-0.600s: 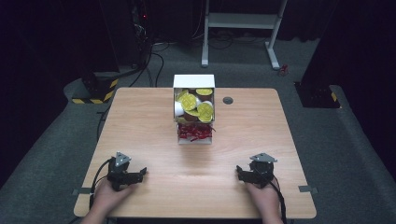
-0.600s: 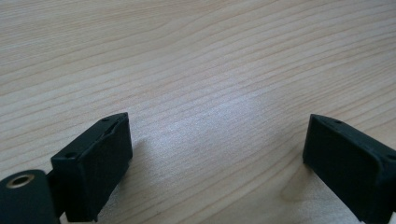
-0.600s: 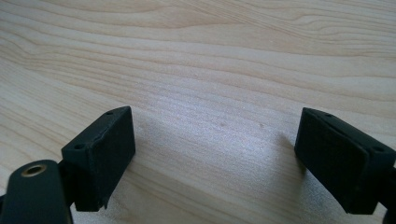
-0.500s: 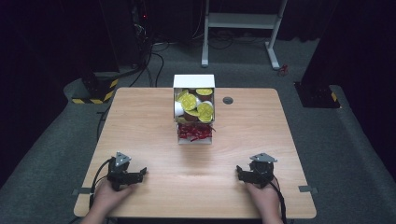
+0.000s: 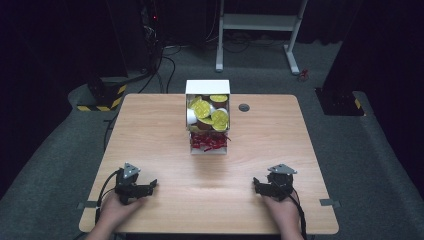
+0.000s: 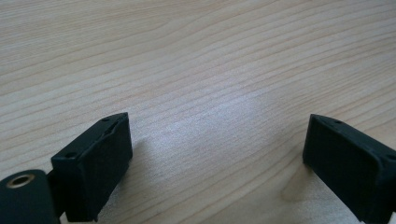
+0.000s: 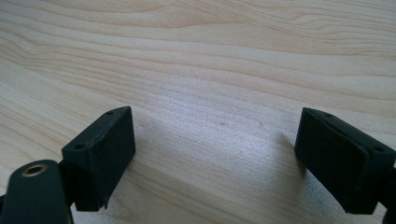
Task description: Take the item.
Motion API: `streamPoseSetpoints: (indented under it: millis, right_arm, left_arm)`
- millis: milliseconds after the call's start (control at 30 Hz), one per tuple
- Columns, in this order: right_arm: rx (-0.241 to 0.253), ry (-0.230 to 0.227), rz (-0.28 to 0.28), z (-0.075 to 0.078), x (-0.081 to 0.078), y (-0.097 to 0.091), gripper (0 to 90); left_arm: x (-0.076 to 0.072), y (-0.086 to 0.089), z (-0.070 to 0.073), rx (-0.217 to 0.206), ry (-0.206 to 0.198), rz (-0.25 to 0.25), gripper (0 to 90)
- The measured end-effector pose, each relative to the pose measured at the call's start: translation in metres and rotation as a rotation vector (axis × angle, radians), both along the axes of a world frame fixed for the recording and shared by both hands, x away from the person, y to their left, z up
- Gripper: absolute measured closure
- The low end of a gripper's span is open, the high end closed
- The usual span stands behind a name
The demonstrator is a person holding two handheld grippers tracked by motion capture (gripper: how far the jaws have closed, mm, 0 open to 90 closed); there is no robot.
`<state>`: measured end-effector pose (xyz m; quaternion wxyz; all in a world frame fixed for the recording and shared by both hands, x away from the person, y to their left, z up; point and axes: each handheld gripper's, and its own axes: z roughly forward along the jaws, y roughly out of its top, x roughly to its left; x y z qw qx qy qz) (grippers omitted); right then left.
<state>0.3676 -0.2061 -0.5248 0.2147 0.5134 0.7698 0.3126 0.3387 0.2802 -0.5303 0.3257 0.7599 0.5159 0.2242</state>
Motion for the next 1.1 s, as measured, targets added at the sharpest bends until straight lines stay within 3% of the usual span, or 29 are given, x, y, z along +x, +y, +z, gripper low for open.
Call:
streamPoseSetpoints:
  millis: [467, 567, 733, 1100]
  right_arm:
    - [0.002, -0.016, 0.001, 0.001, -0.001, -0.001, 16.1]
    - [0.025, -0.025, 0.002, 0.003, -0.002, -0.003, 17.4]
    - [0.013, -0.029, 0.013, 0.003, -0.001, 0.000, 17.2]
    - [0.100, -0.078, 0.010, 0.014, -0.005, -0.001, 24.0]
  left_arm:
    - [0.000, 0.000, 0.000, 0.000, -0.001, 0.000, 8.5]
    - [0.000, 0.000, 0.000, 0.000, 0.000, 0.000, 8.5]
    - [0.000, 0.000, 0.000, 0.000, -0.001, 0.000, 8.5]
    - [0.000, 0.000, 0.000, 0.001, -0.001, 0.000, 8.6]
